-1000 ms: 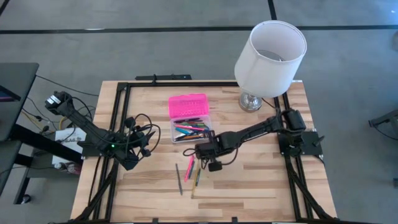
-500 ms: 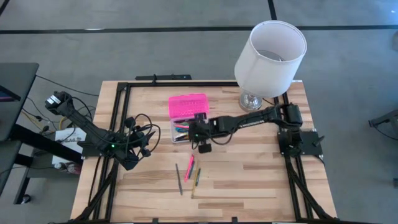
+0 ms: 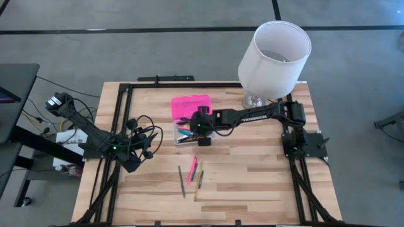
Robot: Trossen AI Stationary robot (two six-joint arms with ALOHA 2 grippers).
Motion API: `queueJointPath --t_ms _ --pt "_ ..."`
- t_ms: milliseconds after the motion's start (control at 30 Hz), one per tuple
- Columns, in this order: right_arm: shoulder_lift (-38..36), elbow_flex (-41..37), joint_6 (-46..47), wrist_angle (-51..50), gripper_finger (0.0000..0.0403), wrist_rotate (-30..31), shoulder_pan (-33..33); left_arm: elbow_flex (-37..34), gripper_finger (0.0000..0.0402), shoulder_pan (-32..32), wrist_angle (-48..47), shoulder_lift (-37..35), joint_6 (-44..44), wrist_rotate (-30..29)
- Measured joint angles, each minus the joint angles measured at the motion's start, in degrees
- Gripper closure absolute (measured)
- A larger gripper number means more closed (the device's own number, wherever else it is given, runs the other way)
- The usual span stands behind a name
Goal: Pick & place school supplies into a supply box
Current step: Put the yellow pen into the pink supply box, then put the gray pen into the pink supply box
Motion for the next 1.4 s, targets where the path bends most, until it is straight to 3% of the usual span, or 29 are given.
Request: queueJointPath --t_ms 400,933,1133,1400 --pt "0.0 0.0 3.1 1.2 0.0318 0.2 -1.0 0.0 0.0288 0.0 -0.1 0.0 0.0 0.0" --pt "-2.8 0.1 -4.4 -3.1 0.0322 0.0 5.7 -3.1 0.0288 0.0 2.2 0.0 0.0 0.1" --pt "-8.0 -4.6 -4.4 -1.8 0.0334 -6.7 2.6 -3.1 0.0288 0.0 5.5 0.0 2.8 2.8" --pt "-18.8 -19.4 -6.0 14.1 0.0345 -14.0 1.5 -3.1 0.0288 0.0 15.9 2.0 13.4 7.9"
